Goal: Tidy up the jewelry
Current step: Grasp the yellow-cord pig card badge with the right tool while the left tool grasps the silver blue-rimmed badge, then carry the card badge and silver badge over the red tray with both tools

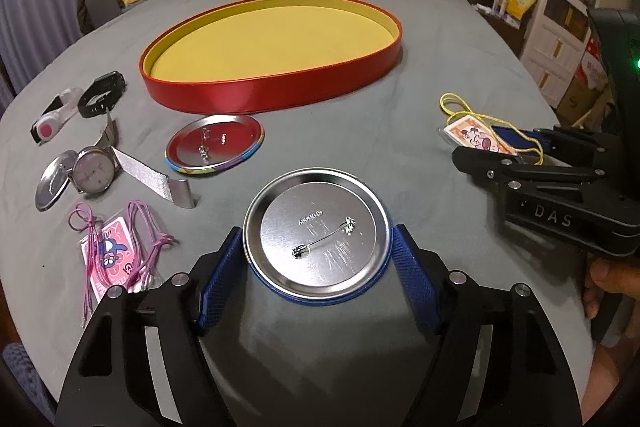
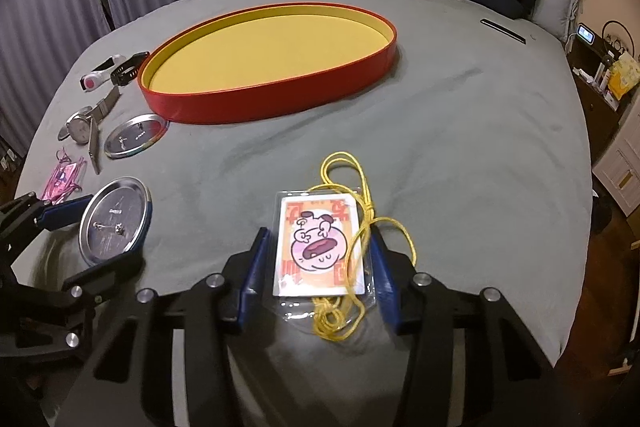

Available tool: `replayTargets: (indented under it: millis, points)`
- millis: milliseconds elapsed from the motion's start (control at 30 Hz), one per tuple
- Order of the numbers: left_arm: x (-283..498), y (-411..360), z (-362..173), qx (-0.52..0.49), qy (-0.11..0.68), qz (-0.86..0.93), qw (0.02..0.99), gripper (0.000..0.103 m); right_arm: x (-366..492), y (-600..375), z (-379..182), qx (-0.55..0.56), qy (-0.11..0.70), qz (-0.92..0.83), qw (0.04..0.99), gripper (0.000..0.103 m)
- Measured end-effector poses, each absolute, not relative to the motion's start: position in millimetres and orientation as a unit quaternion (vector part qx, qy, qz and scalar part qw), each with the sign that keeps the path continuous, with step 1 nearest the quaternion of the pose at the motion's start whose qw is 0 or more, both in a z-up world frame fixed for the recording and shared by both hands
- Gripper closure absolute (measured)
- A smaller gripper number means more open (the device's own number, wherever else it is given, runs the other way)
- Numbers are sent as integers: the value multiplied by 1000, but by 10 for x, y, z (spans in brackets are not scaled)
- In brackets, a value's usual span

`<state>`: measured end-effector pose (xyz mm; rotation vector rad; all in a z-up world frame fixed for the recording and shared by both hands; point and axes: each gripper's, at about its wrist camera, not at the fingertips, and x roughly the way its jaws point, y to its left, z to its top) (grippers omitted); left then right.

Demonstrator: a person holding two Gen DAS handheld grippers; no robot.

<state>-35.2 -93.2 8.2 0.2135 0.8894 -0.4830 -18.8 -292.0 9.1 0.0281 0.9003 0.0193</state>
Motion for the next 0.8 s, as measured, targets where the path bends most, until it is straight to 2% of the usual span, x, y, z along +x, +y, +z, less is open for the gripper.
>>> replayTargets:
  millis: [467,800]
  points:
    - [-369,-842,277,82,412,-256,871,32,-262,-2951,259,28,411,5,911,58]
    - [13,-721,970,61,375,-277,882,32,-116,-2968,911,38,377,6,925,58]
